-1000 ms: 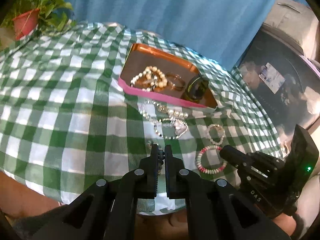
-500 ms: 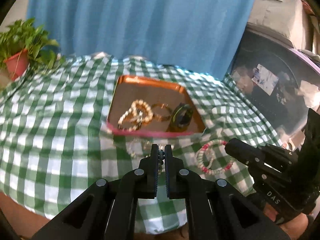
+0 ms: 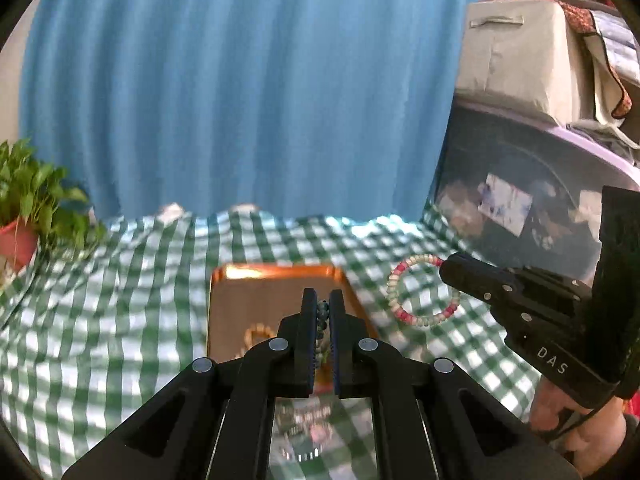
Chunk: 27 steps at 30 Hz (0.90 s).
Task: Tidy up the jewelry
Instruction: 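Carry the teal bangle with the left gripper while the right gripper carries the pink-and-white bracelet over the tray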
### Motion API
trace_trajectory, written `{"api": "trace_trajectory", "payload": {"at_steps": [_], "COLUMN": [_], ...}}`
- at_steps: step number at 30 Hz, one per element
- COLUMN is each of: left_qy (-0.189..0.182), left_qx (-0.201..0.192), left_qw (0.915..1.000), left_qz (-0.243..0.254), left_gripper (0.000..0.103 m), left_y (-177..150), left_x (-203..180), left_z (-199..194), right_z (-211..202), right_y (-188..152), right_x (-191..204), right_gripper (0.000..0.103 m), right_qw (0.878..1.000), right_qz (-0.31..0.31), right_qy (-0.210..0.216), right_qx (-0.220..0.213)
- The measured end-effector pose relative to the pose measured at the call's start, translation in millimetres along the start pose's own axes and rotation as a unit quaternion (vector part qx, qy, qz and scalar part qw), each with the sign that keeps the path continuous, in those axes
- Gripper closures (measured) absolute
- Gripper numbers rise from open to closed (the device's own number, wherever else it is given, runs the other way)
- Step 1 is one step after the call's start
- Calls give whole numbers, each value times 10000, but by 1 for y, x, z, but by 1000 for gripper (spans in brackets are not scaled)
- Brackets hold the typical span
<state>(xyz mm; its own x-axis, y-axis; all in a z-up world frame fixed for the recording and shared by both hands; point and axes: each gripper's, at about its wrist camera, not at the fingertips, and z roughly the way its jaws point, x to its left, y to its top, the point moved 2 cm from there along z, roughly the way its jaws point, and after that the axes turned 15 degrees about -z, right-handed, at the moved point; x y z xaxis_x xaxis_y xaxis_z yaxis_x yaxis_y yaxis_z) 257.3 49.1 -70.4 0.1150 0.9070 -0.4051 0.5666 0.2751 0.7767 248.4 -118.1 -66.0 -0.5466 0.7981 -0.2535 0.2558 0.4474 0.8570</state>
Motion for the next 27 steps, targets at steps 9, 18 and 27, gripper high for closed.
{"api": "trace_trajectory", "payload": {"at_steps": [9, 18, 27], "left_qy": [29, 614, 1024], "left_qx": [152, 709, 1309], "left_qw": [9999, 9956, 9859], "left_qz": [-20, -83, -168], "left_gripper": [97, 97, 97], "left_y": [8, -15, -41], "left_x": [6, 60, 102], "left_z": [67, 150, 204], "right_z": [47, 128, 186], "right_y": [4, -56, -89], "right_x": [-16, -42, -47], "right_gripper": [98, 98, 98], "right_qw": [9998, 9972, 9903], "right_qz": [8, 407, 572], "right_qy": [-170, 14, 60], "right_qx": [-97, 623, 1268]}}
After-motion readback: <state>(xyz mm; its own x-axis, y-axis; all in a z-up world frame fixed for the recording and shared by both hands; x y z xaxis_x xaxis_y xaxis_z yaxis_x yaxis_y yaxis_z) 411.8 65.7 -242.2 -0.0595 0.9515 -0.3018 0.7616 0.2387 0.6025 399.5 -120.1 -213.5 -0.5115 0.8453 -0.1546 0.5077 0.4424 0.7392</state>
